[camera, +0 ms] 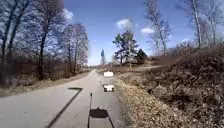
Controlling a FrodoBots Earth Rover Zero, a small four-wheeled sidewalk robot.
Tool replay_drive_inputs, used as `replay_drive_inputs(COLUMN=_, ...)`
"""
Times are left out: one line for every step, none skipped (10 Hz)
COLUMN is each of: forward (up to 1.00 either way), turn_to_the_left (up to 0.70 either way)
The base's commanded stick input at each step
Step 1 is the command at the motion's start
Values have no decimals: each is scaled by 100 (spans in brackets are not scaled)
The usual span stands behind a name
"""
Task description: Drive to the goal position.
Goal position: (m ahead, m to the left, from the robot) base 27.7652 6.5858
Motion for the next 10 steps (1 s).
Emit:
replay_drive_inputs(forward=0, turn_to_the_left=0)
replay_drive_inputs(forward=0, turn_to_the_left=0)
replay_drive_inputs(forward=0, turn_to_the_left=0)
replay_drive_inputs(forward=0, turn_to_the_left=0)
replay_drive_inputs(forward=0, turn_to_the_left=27)
replay_drive_inputs(forward=0, turn_to_the_left=45)
replay_drive_inputs(forward=0, turn_to_the_left=45)
replay_drive_inputs(forward=0, turn_to_the_left=45)
replay_drive_inputs(forward=0, turn_to_the_left=45)
replay_drive_inputs(forward=39, turn_to_the_left=35)
